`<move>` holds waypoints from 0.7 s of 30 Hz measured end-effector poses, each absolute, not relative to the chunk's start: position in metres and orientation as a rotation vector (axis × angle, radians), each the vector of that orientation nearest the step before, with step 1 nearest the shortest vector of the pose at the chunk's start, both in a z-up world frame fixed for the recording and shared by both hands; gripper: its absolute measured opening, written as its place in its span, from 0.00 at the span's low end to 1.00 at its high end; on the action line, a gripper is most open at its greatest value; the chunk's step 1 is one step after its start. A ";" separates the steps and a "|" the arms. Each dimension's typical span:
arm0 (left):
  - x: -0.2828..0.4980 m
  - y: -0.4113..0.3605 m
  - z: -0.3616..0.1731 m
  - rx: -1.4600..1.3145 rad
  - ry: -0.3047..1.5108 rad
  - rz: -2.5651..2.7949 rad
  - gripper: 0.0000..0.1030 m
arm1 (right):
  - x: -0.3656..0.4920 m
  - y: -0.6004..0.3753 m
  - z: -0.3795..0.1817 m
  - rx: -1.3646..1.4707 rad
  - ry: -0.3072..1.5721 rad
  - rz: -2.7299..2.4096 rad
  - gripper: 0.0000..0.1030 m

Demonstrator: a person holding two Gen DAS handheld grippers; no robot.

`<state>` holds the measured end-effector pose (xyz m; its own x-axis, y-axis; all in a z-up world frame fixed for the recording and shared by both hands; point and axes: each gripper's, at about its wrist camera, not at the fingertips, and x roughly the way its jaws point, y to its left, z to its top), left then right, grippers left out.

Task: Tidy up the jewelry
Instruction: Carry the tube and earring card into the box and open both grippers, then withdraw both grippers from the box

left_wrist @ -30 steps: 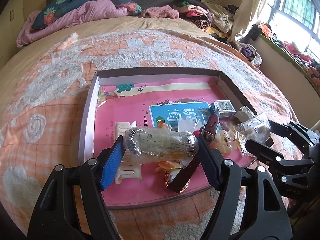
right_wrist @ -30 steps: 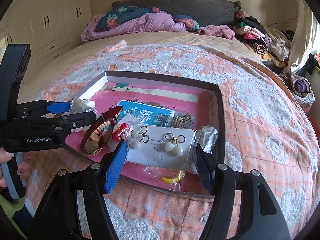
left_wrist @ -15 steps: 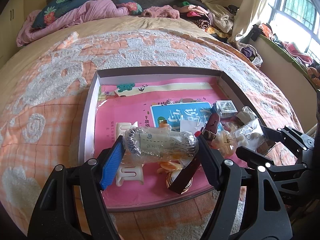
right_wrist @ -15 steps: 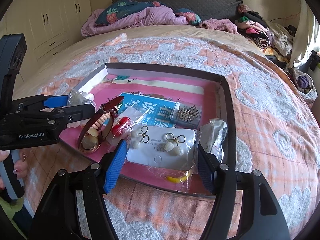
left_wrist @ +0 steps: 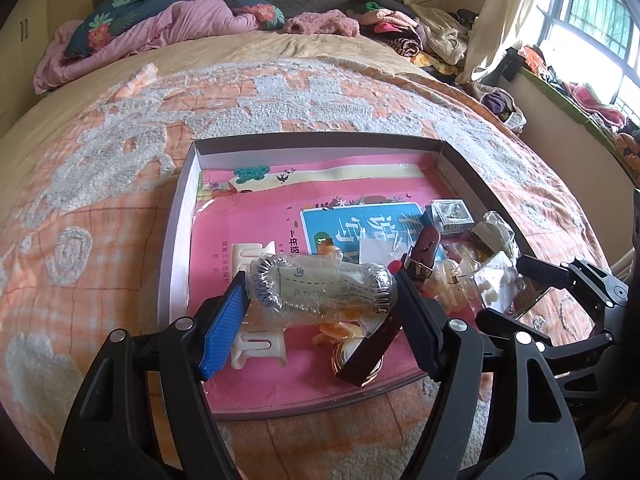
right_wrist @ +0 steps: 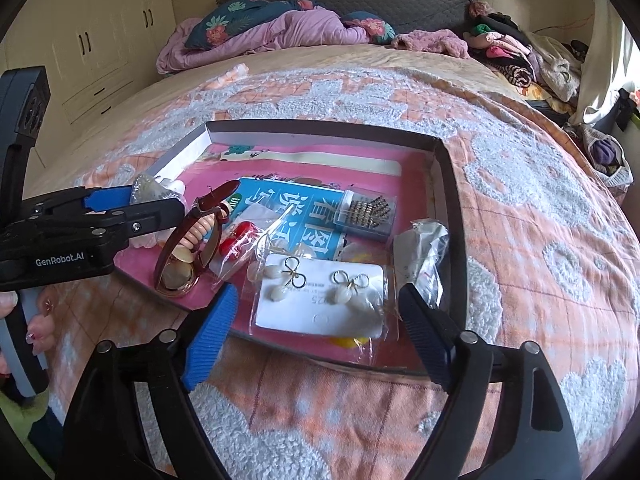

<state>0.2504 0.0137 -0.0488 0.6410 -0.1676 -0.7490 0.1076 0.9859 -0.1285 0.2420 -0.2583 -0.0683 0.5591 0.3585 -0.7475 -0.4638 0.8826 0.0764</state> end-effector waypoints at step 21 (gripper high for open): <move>0.237 0.015 -0.029 -0.061 0.832 -0.129 0.81 | 0.222 -0.284 -0.038 -0.092 0.789 0.439 0.92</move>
